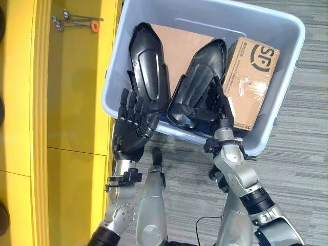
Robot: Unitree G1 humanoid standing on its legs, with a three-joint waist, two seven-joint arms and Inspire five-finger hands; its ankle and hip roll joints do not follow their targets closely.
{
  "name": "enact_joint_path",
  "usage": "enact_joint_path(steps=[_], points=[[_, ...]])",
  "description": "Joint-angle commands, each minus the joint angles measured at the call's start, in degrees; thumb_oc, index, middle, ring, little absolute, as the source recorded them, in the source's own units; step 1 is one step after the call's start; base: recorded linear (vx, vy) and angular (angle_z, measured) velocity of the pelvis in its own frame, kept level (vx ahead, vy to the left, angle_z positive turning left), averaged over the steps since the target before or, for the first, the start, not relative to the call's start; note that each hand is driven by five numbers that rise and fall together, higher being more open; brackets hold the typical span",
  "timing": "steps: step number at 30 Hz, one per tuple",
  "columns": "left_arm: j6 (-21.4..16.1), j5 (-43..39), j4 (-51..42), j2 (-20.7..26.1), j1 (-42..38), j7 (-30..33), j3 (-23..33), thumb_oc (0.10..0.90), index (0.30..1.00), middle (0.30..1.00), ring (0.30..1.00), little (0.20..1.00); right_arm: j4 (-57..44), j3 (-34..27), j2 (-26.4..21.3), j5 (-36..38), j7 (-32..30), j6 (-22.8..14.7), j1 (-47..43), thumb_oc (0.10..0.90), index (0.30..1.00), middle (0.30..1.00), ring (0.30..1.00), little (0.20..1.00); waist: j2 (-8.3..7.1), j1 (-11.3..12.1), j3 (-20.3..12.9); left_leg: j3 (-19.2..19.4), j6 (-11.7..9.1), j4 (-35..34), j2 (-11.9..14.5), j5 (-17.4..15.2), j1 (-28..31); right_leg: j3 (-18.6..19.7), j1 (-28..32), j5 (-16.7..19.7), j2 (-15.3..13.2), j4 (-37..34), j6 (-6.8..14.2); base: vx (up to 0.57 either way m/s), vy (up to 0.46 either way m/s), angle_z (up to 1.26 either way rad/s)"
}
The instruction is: Move parts from the plastic box to the shelf.
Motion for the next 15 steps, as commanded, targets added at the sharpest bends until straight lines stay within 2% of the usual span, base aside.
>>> enact_joint_path(steps=[1, 3, 4, 5, 7, 8, 10, 11, 13, 15], points=[[-2.7, 3.9, -11.1, 0.6, -0.1, -1.4, 0.5, 0.9, 1.0, 1.0, 1.0, 1.0, -6.0, -0.6, -0.4, -4.6, 0.7, -2.6, -4.3, 0.9, 1.0, 1.0, 1.0, 1.0, 2.06, 0.8, -0.8, 4.2, 4.6, -0.9, -3.9, 1.0, -4.8, 3.9, 1.3, -1.1, -1.0, 0.7, 7.6, -0.04, 0.043, 0.05], [-2.6, 4.1, -11.1, 0.6, -0.3, 0.8, 0.5, 0.9, 1.0, 1.0, 1.0, 1.0, -5.2, -0.6, -1.0, -10.6, -0.9, -3.8, -5.0, 0.9, 1.0, 1.0, 1.0, 1.0, 2.11, 1.0, -0.8, 3.9, 4.6, -0.6, -4.2, 1.1, -6.0, 3.8, 0.4, -1.0, -1.0, 1.0, 7.6, -0.04, 0.045, 0.03], [-2.9, 3.4, -10.5, 0.5, -0.6, 1.4, 0.6, 0.9, 1.0, 1.0, 1.0, 1.0, -4.3, -0.6, -1.5, -17.4, -2.1, -4.3, -5.8, 0.9, 1.0, 1.0, 1.0, 1.0, 2.14, 1.1, -0.8, 3.8, 4.7, -0.5, -4.7, 1.1, -6.9, 3.6, -0.4, -1.0, -0.9, 1.3, 7.7, -0.04, 0.054, 0.02], [-3.1, 3.8, -10.2, 0.4, -0.8, 1.3, 0.7, 0.9, 1.0, 1.0, 1.0, 1.0, -3.8, -0.6, -1.7, -21.0, -2.3, -3.5, -6.3, 0.9, 1.0, 1.0, 1.0, 1.0, 2.17, 1.2, -0.8, 3.7, 4.7, -0.3, -4.8, 1.0, -7.2, 3.6, -0.7, -1.1, -0.9, 1.5, 7.8, -0.04, 0.051, 0.02], [-3.2, 4.2, -10.0, 0.1, -1.1, 1.0, 0.7, 0.9, 1.0, 1.0, 1.0, 1.0, -3.3, -0.2, -1.9, -22.6, -2.8, -2.2, -6.9, 0.9, 1.0, 1.0, 1.0, 1.0, 2.23, 1.2, -0.8, 3.7, 4.7, -0.1, -4.8, 1.0, -7.8, 3.6, -1.2, -1.2, -0.9, 1.8, 7.7, -0.01, 0.037, 0.01], [-3.3, 4.6, -9.6, -0.7, -2.1, 0.6, 0.6, 0.9, 1.0, 1.0, 1.0, 1.0, -0.6, 0.3, -2.6, -22.0, -3.9, -0.3, -8.4, 0.9, 1.0, 1.0, 1.0, 1.0, 2.47, 1.5, -0.8, 3.8, 4.9, 0.4, -5.0, 0.9, -8.6, 3.5, -1.9, -1.5, -1.0, 2.5, 7.5, -0.02, 0.092, 0.06], [-3.1, 4.1, -8.7, -1.0, -3.2, 1.0, 0.5, 0.9, 1.0, 1.0, 1.0, 1.0, 3.1, 0.0, -3.6, -22.6, -5.8, -4.6, -10.4, 0.9, 1.0, 1.0, 1.0, 1.0, 2.75, 2.0, -0.8, 3.8, 5.2, 0.8, -5.3, 0.9, -9.3, 3.3, -2.4, -1.7, -1.1, 3.0, 7.4, -0.01, 0.075, 0.07], [-2.1, 3.4, -8.1, -0.4, -4.1, 4.5, 0.4, 0.9, 1.0, 1.0, 1.0, 1.0, 5.3, -0.9, -4.6, -25.3, -9.3, -8.1, -12.1, 0.9, 1.0, 1.0, 1.0, 1.0, 2.88, 2.5, -0.8, 3.4, 5.3, 1.2, -5.6, 1.0, -10.0, 2.7, -2.6, -1.9, -1.5, 3.9, 7.5, 0.0, 0.019, 0.05], [-0.9, 2.5, -7.2, -0.1, -4.8, 5.0, 0.4, 0.9, 1.0, 1.0, 1.0, 1.0, 7.2, -2.0, -5.2, -25.9, -11.6, -8.3, -13.9, 0.9, 1.0, 1.0, 1.0, 1.0, 2.96, 2.9, -0.8, 3.1, 5.4, 1.3, -5.9, 1.0, -10.4, 2.3, -2.7, -1.8, -1.8, 4.1, 7.7, 0.0, -0.016, 0.07], [0.6, 1.9, -6.3, 0.4, -5.5, 2.8, 0.8, 0.9, 1.0, 1.0, 1.0, 1.0, 11.8, -4.0, -6.4, -25.9, -13.7, -8.7, -17.5, 0.9, 1.0, 1.0, 1.0, 1.0, 3.0, 3.8, -0.8, 2.6, 5.5, 1.5, -6.2, 1.0, -10.7, 1.4, -2.4, -1.8, -2.2, 4.4, 7.8, 0.0, -0.053, 0.15]])
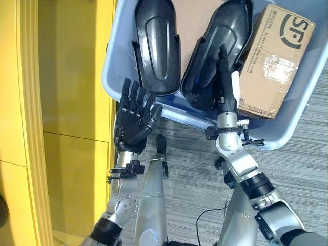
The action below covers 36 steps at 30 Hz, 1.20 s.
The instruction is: Move parts from the plastic box to the shelf.
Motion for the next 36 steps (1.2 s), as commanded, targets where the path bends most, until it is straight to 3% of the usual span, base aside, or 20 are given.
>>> enact_joint_path(steps=[1, 8, 14, 19, 23, 29, 34, 36], points=[[-0.2, 0.9, -6.5, 1.0, -0.7, -2.6, 0.7, 0.9, 1.0, 1.0, 1.0, 1.0, 2.2, -4.0, -3.7, -2.4, -5.0, -4.4, -7.9, 0.9, 1.0, 1.0, 1.0, 1.0, 3.0, 2.8, -0.8, 4.3, 4.7, -3.6, -3.8, 1.5, -1.2, 1.6, 3.0, -4.6, 0.0, 5.2, 6.2, 0.0, -0.055, 0.18], [-0.4, -2.4, -4.5, 3.7, -1.1, -7.7, 0.6, 0.9, 1.0, 1.0, 1.0, 1.0, 18.7, -2.0, -12.2, -3.5, -11.2, -2.9, -19.9, 0.9, 1.0, 1.0, 1.0, 1.0, 3.13, 5.2, -0.8, 3.2, 4.5, -3.9, -3.8, 1.3, -0.8, -1.3, 5.4, -4.3, -0.3, 4.2, 6.4, 0.01, -0.039, 0.06], [-0.3, -6.4, -4.4, 7.5, 0.0, -10.6, 0.5, 0.9, 1.0, 1.0, 1.0, 1.0, 23.0, 0.0, -17.3, -1.4, -12.9, -3.2, -24.3, 0.9, 1.0, 1.0, 1.0, 1.0, 2.63, 6.0, -0.8, 3.1, 4.5, -4.5, -3.2, 1.1, 0.9, -2.7, 7.9, -4.1, -0.3, 3.0, 6.6, 0.02, -0.041, 0.04], [0.0, -6.6, -4.9, 8.3, 1.1, -12.0, 0.5, 0.9, 1.0, 1.0, 1.0, 1.0, 23.0, 0.6, -18.0, -1.8, -12.9, -3.9, -25.1, 0.9, 1.0, 1.0, 1.0, 1.0, 2.48, 6.2, -0.8, 3.4, 4.6, -4.8, -2.7, 0.8, 2.4, -3.2, 9.6, -4.3, -0.2, 2.6, 6.6, 0.01, -0.035, 0.01], [-0.4, -8.9, -5.5, 8.4, 1.6, -14.8, 0.2, 0.9, 1.0, 1.0, 1.0, 1.0, 21.3, 0.4, -17.8, -3.9, -17.5, -5.2, -24.3, 0.9, 1.0, 1.0, 1.0, 1.0, 2.29, 6.0, -0.8, 3.8, 4.8, -4.9, -2.3, 0.5, 3.6, -3.2, 10.7, -4.4, 0.0, 2.3, 6.6, 0.01, -0.049, 0.0], [-0.6, -8.1, -7.6, 7.6, 2.7, -14.6, -1.1, 0.9, 1.0, 1.0, 1.0, 1.0, 7.5, -4.4, -13.7, -10.4, -21.9, -6.5, -20.7, 0.9, 1.0, 1.0, 1.0, 1.0, 2.22, 4.9, -0.8, 5.0, 4.8, -5.3, -1.6, 0.0, 6.9, -2.4, 13.0, -4.4, 0.3, 1.4, 6.9, 0.01, -0.042, -0.08], [-0.6, -7.3, -8.7, 6.8, 3.8, -14.3, -1.3, 0.9, 1.0, 1.0, 1.0, 1.0, -1.3, -6.2, -11.3, -14.9, -20.8, -5.7, -17.9, 0.9, 1.0, 1.0, 1.0, 1.0, 2.36, 4.1, -0.8, 6.0, 4.7, -5.9, -1.5, -0.1, 9.2, -1.5, 14.4, -4.6, 0.6, 0.8, 6.7, 0.0, 0.002, -0.08], [-0.2, -5.9, -8.9, 5.9, 4.5, -13.0, -1.6, 0.9, 1.0, 1.0, 1.0, 1.0, -5.1, -6.4, -10.2, -12.7, -19.1, -6.0, -16.8, 0.9, 1.0, 1.0, 1.0, 1.0, 2.64, 3.8, -0.8, 6.5, 4.7, -6.2, -1.4, -0.1, 10.6, -0.9, 15.2, -4.9, 0.7, 0.7, 6.6, 0.02, 0.023, -0.12]])
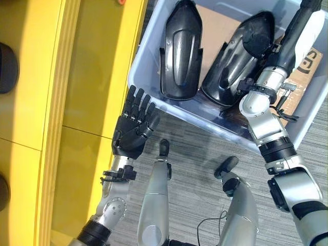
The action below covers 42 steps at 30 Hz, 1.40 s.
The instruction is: Move parts from the plastic box to the shelf.
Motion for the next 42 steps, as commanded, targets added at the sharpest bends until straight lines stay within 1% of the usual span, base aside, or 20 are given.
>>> enact_joint_path(steps=[1, 3, 5, 6, 7, 10, 12, 15, 18, 19, 21, 24, 27, 29, 32, 35, 37, 38, 40, 42], points=[[-3.1, 4.9, -9.3, -1.5, 0.8, 0.6, -0.2, 0.9, 1.0, 1.0, 1.0, 1.0, -11.2, -1.9, -2.2, -1.7, -0.5, -5.9, -2.4, 0.9, 1.0, 1.0, 1.0, 1.0, 2.71, 0.8, -0.8, 6.6, 3.4, -6.6, -1.5, 0.4, 4.6, 1.4, 5.4, -8.7, -0.2, 7.0, 5.9, 0.03, 0.027, -0.08], [-3.1, 4.3, -9.6, -1.4, 1.5, 1.1, 0.0, 0.9, 1.0, 1.0, 1.0, 1.0, -16.7, -2.9, -1.0, -0.4, 0.1, -6.3, 0.2, 0.9, 1.0, 1.0, 1.0, 1.0, 2.67, 0.1, -0.8, 7.0, 3.3, -7.0, -1.3, 0.6, 5.8, 1.7, 6.0, -8.7, -0.4, 6.9, 6.1, 0.04, 0.018, -0.07], [-3.3, 5.1, -10.2, -1.5, 2.7, 1.5, 0.7, 0.9, 1.0, 1.0, 1.0, 1.0, -21.8, -4.3, 0.7, 1.4, 1.6, -8.1, 2.9, 0.9, 1.0, 1.0, 1.0, 1.0, 2.58, -0.4, -0.8, 7.5, 3.0, -8.7, -1.1, 1.2, 7.8, 2.3, 7.3, -8.3, -0.3, 5.7, 6.4, 0.02, 0.001, -0.07], [-3.5, 4.9, -10.5, -1.5, 3.3, 1.2, 1.1, 0.9, 1.0, 1.0, 1.0, 1.0, -24.4, -4.6, 1.3, 1.7, 3.2, -8.3, 4.2, 0.9, 1.0, 1.0, 1.0, 1.0, 2.57, -0.7, -0.8, 7.7, 2.9, -9.3, -1.0, 1.5, 8.8, 2.6, 7.8, -8.2, -0.3, 5.3, 6.6, -0.04, 0.017, -0.08], [-3.9, 4.7, -11.0, -1.8, 3.8, 0.8, 1.9, 0.9, 1.0, 1.0, 1.0, 1.0, -27.6, -5.0, 2.0, 2.4, 6.4, -8.8, 5.5, 0.9, 1.0, 1.0, 1.0, 1.0, 2.69, -1.1, -0.8, 8.3, 3.1, -10.7, -0.5, 3.2, 8.9, 2.5, 7.5, -6.8, 0.0, 4.0, 6.0, -0.03, 0.032, -0.14], [-3.3, 4.7, -11.9, -2.5, 4.5, 1.2, 2.8, 0.9, 1.0, 1.0, 1.0, 1.0, -33.3, -4.7, 2.6, 3.2, 12.1, -5.9, 8.2, 0.9, 1.0, 1.0, 1.0, 1.0, 2.86, -1.8, -0.8, 8.6, 2.7, -11.6, -0.2, 3.4, 10.9, 3.6, 8.6, -6.9, 0.1, 3.5, 6.2, 0.02, 0.03, -0.21], [-2.8, 5.6, -13.2, -3.5, 5.6, 2.1, 3.6, 0.9, 1.0, 1.0, 1.0, 1.0, -38.4, -3.5, 2.8, 3.6, 20.0, -2.8, 11.9, 0.9, 1.0, 1.0, 1.0, 1.0, 2.92, -2.7, -0.8, 9.1, 2.2, -13.0, 0.6, 4.0, 13.1, 4.5, 9.8, -7.0, 0.2, 3.2, 6.4, 0.07, 0.016, -0.19], [-2.5, 6.3, -14.4, -3.8, 5.8, 2.8, 4.0, 0.9, 1.0, 1.0, 1.0, 1.0, -40.8, -1.8, 2.5, 2.4, 23.0, 0.6, 14.2, 0.9, 1.0, 1.0, 1.0, 1.0, 2.8, -3.2, -0.8, 9.4, 1.7, -14.7, 1.3, 5.0, 14.2, 4.8, 10.3, -7.1, 0.5, 2.8, 6.4, 0.03, -0.016, -0.14], [-2.3, 6.0, -15.2, -3.8, 6.2, 3.3, 4.7, 0.9, 1.0, 1.0, 1.0, 1.0, -40.4, 0.1, 2.0, 5.0, 25.8, 3.5, 16.4, 0.9, 1.0, 1.0, 1.0, 1.0, 2.58, -3.5, -0.8, 9.5, 1.2, -16.2, 2.1, 6.0, 14.8, 4.9, 10.3, -7.2, 0.9, 2.7, 6.3, 0.0, -0.029, -0.06], [-2.0, 6.0, -15.4, -3.7, 6.5, 3.5, 5.2, 0.9, 1.0, 1.0, 1.0, 1.0, -40.3, 1.2, 1.8, 7.1, 27.5, 5.8, 17.9, 0.9, 1.0, 1.0, 1.0, 1.0, 2.4, -3.7, -0.8, 9.4, 1.0, -16.5, 2.4, 6.2, 14.9, 4.8, 10.0, -7.4, 1.1, 3.0, 6.1, -0.01, -0.037, 0.02], [-1.9, 6.0, -15.2, -3.8, 7.0, 3.3, 5.6, 0.9, 1.0, 1.0, 1.0, 1.0, -39.2, 2.6, 1.6, 10.5, 26.3, 7.4, 19.3, 0.9, 1.0, 1.0, 1.0, 1.0, 2.2, -3.9, -0.8, 9.5, 1.0, -16.9, 2.8, 6.5, 14.9, 4.8, 9.7, -7.6, 1.4, 3.3, 5.9, -0.02, -0.043, -0.02], [-3.2, 6.3, -15.0, -3.5, 6.9, 3.3, 6.0, 0.9, 1.0, 1.0, 1.0, 1.0, -37.9, 3.5, 1.5, 10.2, 25.8, 5.8, 21.6, 0.9, 1.0, 1.0, 1.0, 1.0, 1.91, -4.3, -0.8, 9.5, 0.8, -17.4, 3.4, 7.1, 14.6, 4.8, 8.7, -8.1, 1.7, 4.5, 5.6, -0.02, -0.011, 0.0], [-4.3, 6.2, -15.2, -3.4, 6.5, 4.7, 5.9, 0.9, 1.0, 1.0, 1.0, 1.0, -37.3, 4.4, 1.9, 10.3, 27.1, 6.7, 23.2, 0.9, 1.0, 1.0, 1.0, 1.0, 1.83, -4.6, -0.8, 9.3, 0.6, -18.3, 3.7, 7.7, 14.2, 4.9, 7.9, -8.4, 2.1, 5.0, 5.4, -0.01, -0.009, -0.01], [-3.6, 4.1, -15.1, -3.5, 6.2, 4.0, 6.0, 0.9, 1.0, 1.0, 1.0, 1.0, -36.3, 6.0, 3.0, 12.2, 28.4, 8.7, 24.0, 0.9, 1.0, 1.0, 1.0, 1.0, 1.67, -4.6, -0.8, 9.2, 0.4, -18.8, 3.9, 8.2, 13.8, 4.7, 7.2, -8.5, 2.2, 5.4, 5.3, -0.05, -0.036, -0.02], [-3.5, 3.7, -14.6, -4.3, 6.3, 3.3, 6.1, 0.9, 1.0, 1.0, 1.0, 1.0, -33.3, 7.5, 3.7, 10.0, 26.6, 10.0, 24.4, 0.9, 1.0, 1.0, 1.0, 1.0, 1.76, -4.2, -0.8, 8.9, 0.5, -19.8, 3.8, 8.6, 13.6, 4.5, 6.8, -8.6, 2.3, 5.5, 5.2, -0.03, -0.015, 0.06], [-4.0, 4.1, -13.9, -4.4, 6.6, 3.1, 6.3, 0.9, 1.0, 1.0, 1.0, 1.0, -30.3, 8.1, 3.2, 8.1, 26.2, 8.0, 25.6, 0.9, 1.0, 1.0, 1.0, 1.0, 1.92, -4.0, -0.8, 8.5, 0.6, -20.4, 3.8, 9.3, 12.8, 4.3, 6.0, -8.5, 1.9, 5.8, 5.1, -0.04, 0.002, 0.08], [-4.9, 5.5, -13.6, -4.6, 6.2, 3.5, 6.4, 0.9, 1.0, 1.0, 1.0, 1.0, -30.5, 8.7, 2.9, 9.0, 25.7, 5.9, 26.5, 0.9, 1.0, 1.0, 1.0, 1.0, 2.09, -4.0, -0.8, 8.4, 0.5, -20.7, 3.7, 9.6, 11.7, 4.3, 4.9, -8.4, 1.7, 6.1, 5.2, -0.05, 0.01, 0.08], [-4.9, 5.5, -13.6, -4.6, 6.2, 3.6, 6.4, 0.9, 1.0, 1.0, 1.0, 1.0, -30.5, 8.7, 2.9, 9.0, 25.7, 5.9, 26.5, 0.9, 1.0, 1.0, 1.0, 1.0, 2.09, -4.1, -0.8, 8.4, 0.5, -20.6, 3.7, 9.6, 11.7, 4.3, 4.8, -8.4, 1.7, 6.1, 5.2, -0.03, -0.001, 0.07], [-7.4, 5.2, -13.9, -4.3, 5.8, 6.5, 7.0, 0.9, 1.0, 1.0, 1.0, 1.0, -31.9, 8.2, 2.2, 7.0, 24.2, 3.5, 26.8, 0.9, 1.0, 1.0, 1.0, 1.0, 2.31, -3.9, -0.8, 8.2, 0.5, -20.7, 3.2, 9.9, 10.1, 4.1, 3.4, -8.1, 1.3, 6.4, 5.4, -0.04, -0.033, 0.03], [-7.0, 5.6, -14.2, -4.3, 5.6, 7.4, 7.7, 0.9, 1.0, 1.0, 1.0, 1.0, -32.7, 8.1, 2.2, 5.5, 23.8, 3.7, 26.3, 0.9, 1.0, 1.0, 1.0, 1.0, 2.45, -3.7, -0.8, 7.8, 0.5, -20.6, 2.9, 10.0, 8.8, 4.2, 2.2, -7.9, 1.3, 6.6, 5.4, -0.06, -0.048, 0.03]])
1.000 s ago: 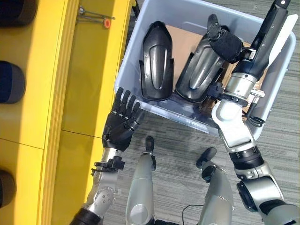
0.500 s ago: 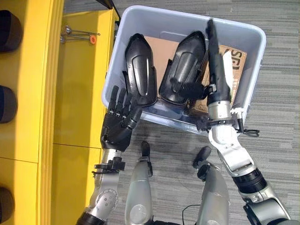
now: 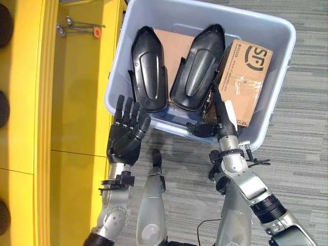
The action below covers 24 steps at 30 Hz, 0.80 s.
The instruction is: Move parts from the plastic box to the shelf.
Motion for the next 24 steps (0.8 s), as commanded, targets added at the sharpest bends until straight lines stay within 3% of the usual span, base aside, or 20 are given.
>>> enact_joint_path(steps=[1, 3, 6, 8, 9, 11, 14, 19, 24], points=[[-5.5, 5.7, -9.9, 0.6, -0.7, 1.2, 3.6, 0.9, 1.0, 1.0, 1.0, 1.0, -10.4, -1.8, -0.3, -6.1, -2.5, -6.8, -5.6, 0.9, 1.0, 1.0, 1.0, 1.0, 2.6, 0.8, -0.8, 3.6, 2.8, -7.4, 0.0, 5.1, -1.6, 2.0, 1.6, -4.2, -1.4, 4.7, 7.1, -0.06, -0.048, 0.06], [-4.6, 15.1, -10.1, 1.2, -0.9, 2.2, 3.3, 0.9, 1.0, 1.0, 1.0, 1.0, -11.0, -1.2, -0.4, -4.9, -0.4, -6.6, -7.3, 0.9, 1.0, 1.0, 1.0, 1.0, 3.51, 1.4, -0.8, 3.2, 2.8, -7.0, -0.4, 5.4, -3.4, 2.1, -0.5, -5.2, -1.6, 6.8, 6.7, -0.05, 0.027, 0.1], [-5.2, 13.5, -10.4, 2.0, 0.1, 2.7, 3.8, 0.9, 1.0, 1.0, 1.0, 1.0, -12.7, -1.7, -1.9, -5.2, 0.0, -8.4, -7.2, 0.9, 1.0, 1.0, 1.0, 1.0, 3.51, 1.2, -0.8, 3.0, 2.3, -7.3, -1.4, 4.4, -2.9, 2.8, -0.1, -6.0, -2.4, 6.9, 7.7, -0.05, 0.015, 0.04], [-4.6, 11.1, -10.1, 1.8, 0.1, 0.6, 4.4, 0.9, 1.0, 1.0, 1.0, 1.0, -16.4, -2.1, -2.5, -10.5, 0.5, -9.1, -8.2, 0.9, 1.0, 1.0, 1.0, 1.0, 3.9, 1.3, -0.8, 2.4, 2.3, -7.5, -0.7, 6.1, -6.3, 3.3, -3.7, -4.7, -1.8, 7.3, 7.1, -0.12, -0.016, 0.07], [-4.8, 10.6, -10.3, 1.3, 0.1, -0.2, 4.0, 0.9, 1.0, 1.0, 1.0, 1.0, -16.9, -1.7, -2.2, -12.7, 0.9, -7.2, -9.1, 0.9, 1.0, 1.0, 1.0, 1.0, 4.13, 1.3, -0.8, 2.7, 2.3, -7.6, -0.6, 6.0, -6.5, 3.7, -4.2, -5.1, -1.7, 7.7, 6.9, -0.08, 0.024, 0.04], [-5.1, 10.0, -10.4, 1.0, 0.0, -0.8, 3.7, 0.9, 1.0, 1.0, 1.0, 1.0, -16.6, -1.3, -2.2, -15.9, 0.3, -6.9, -10.2, 0.9, 1.0, 1.0, 1.0, 1.0, 4.34, 1.4, -0.8, 2.9, 2.3, -7.3, -0.7, 5.8, -6.7, 3.7, -4.6, -5.3, -1.8, 7.9, 6.8, -0.03, 0.038, -0.04], [-5.2, 10.2, -10.2, 1.4, 0.1, -0.2, 3.2, 0.9, 1.0, 1.0, 1.0, 1.0, -16.4, -1.2, -3.0, -22.2, -0.8, -10.4, -11.7, 0.9, 1.0, 1.0, 1.0, 1.0, 4.37, 1.6, -0.8, 2.8, 2.2, -6.7, -0.8, 5.5, -7.1, 3.2, -4.6, -5.0, -2.3, 7.5, 6.9, -0.03, 0.014, -0.05], [-5.1, 10.6, -9.5, 1.4, -0.4, -0.6, 2.5, 0.9, 1.0, 1.0, 1.0, 1.0, -15.9, 0.6, -3.0, -31.2, 2.2, -5.7, -15.8, 0.9, 1.0, 1.0, 1.0, 1.0, 5.1, 2.6, -0.8, 2.5, 2.2, -6.7, -1.3, 5.5, -7.5, 2.9, -4.9, -4.8, -2.7, 7.6, 7.0, 0.0, -0.003, 0.01], [-5.1, 9.2, -8.6, 1.8, -0.2, -4.1, 2.3, 0.9, 1.0, 1.0, 1.0, 1.0, -14.1, 2.7, -4.3, -35.6, 3.5, -4.3, -18.3, 0.9, 1.0, 1.0, 1.0, 1.0, 5.45, 3.7, -0.8, 2.1, 2.2, -7.5, -1.6, 5.8, -7.5, 2.1, -4.4, -4.7, -3.1, 7.2, 7.2, -0.01, -0.034, 0.05]])
